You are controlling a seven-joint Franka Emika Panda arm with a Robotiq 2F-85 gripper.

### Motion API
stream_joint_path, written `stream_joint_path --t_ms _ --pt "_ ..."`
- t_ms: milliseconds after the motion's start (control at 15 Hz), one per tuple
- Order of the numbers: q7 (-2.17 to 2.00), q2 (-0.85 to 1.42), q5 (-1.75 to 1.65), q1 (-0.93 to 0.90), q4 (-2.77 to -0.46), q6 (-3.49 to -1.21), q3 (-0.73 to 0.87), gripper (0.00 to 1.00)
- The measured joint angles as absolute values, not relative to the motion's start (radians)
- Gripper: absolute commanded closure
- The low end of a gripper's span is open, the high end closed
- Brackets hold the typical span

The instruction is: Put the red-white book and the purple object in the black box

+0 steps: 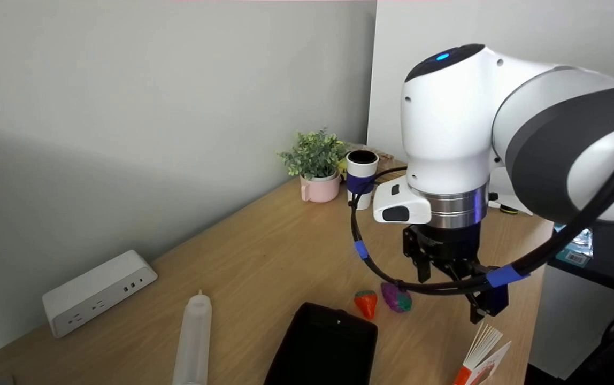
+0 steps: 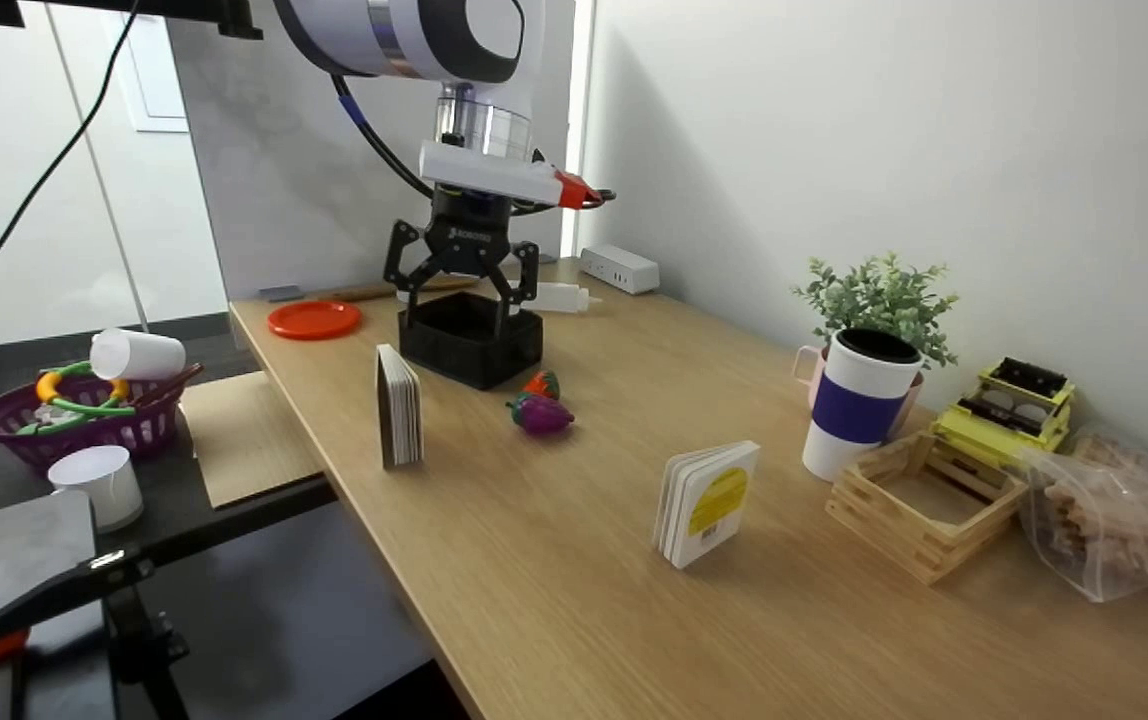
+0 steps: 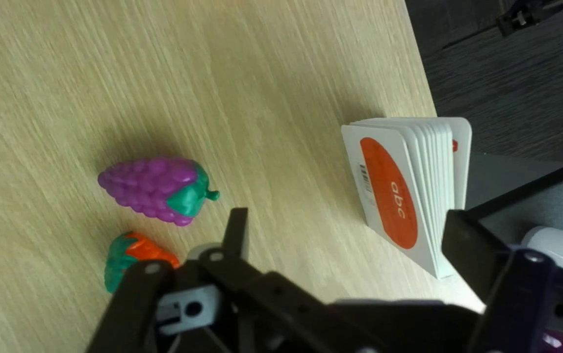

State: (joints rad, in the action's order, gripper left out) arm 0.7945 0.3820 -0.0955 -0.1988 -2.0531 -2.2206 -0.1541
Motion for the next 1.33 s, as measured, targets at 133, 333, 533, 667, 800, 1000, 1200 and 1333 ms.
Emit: stream_joint_path --t_ms 133,333,533,667,800,1000,1200,1333 --pt "0.793 0.377 -0.096 -0.198 -2.055 -2.221 -0.156 0.0" --pt "0.793 0.384 -0.093 -0.195 -2.058 -2.221 -0.169 0.0" --pt "0.793 0.398 -0.085 -0.193 -2.083 -2.238 -0.196 0.0" --pt "0.792 0.412 -0.083 -0.193 -2.107 -2.252 -0.215 0.0" --pt "0.788 0.424 -0.084 -0.193 -2.129 -2.268 -0.231 0.0" --pt "0.763 0.439 -0.086 -0.196 -2.16 -2.289 -0.246 0.15" --pt "0.746 0.448 -0.09 -0.199 -2.18 -2.304 -0.252 0.42" --pt "0.735 0.456 -0.094 -0.199 -2.188 -2.316 -0.253 0.56"
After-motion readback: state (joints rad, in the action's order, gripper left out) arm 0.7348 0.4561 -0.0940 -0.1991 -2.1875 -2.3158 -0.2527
